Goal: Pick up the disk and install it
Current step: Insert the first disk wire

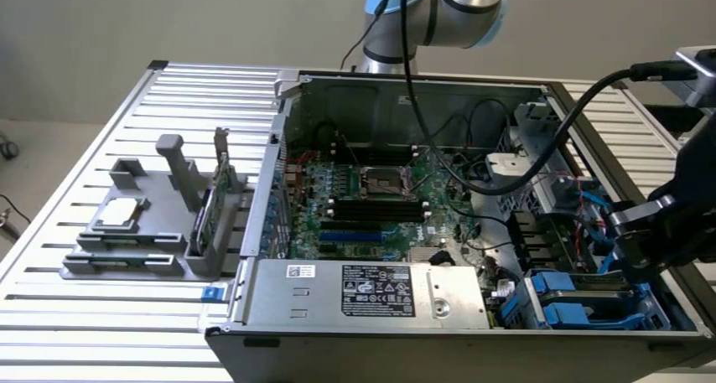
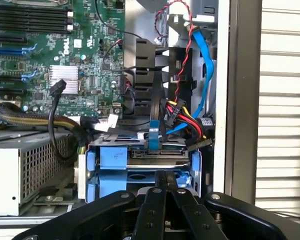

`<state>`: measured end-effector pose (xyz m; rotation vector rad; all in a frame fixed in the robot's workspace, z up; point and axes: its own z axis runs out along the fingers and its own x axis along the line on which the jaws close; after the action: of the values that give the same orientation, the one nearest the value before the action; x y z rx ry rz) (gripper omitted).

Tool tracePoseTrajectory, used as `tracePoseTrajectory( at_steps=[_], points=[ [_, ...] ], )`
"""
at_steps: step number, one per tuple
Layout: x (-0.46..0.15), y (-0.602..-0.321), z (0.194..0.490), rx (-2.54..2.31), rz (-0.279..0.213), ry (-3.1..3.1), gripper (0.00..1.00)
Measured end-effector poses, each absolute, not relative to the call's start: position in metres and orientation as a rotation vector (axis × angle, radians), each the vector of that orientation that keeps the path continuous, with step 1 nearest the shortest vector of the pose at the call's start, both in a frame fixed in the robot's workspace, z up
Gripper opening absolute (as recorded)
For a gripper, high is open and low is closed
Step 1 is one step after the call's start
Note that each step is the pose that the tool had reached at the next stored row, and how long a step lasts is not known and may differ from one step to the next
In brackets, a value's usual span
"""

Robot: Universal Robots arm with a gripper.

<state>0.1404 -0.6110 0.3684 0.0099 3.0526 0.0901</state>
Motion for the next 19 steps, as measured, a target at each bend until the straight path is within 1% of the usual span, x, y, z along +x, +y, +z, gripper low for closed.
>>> tracePoseTrajectory(
  at_steps=[8,19],
  points=[
    [0.1404,-0.6111,0.3683,0.118,0.109,3.048,0.11],
    [0.1450,-0.6111,0.3682,0.133,0.146,3.061,0.11]
  ],
)
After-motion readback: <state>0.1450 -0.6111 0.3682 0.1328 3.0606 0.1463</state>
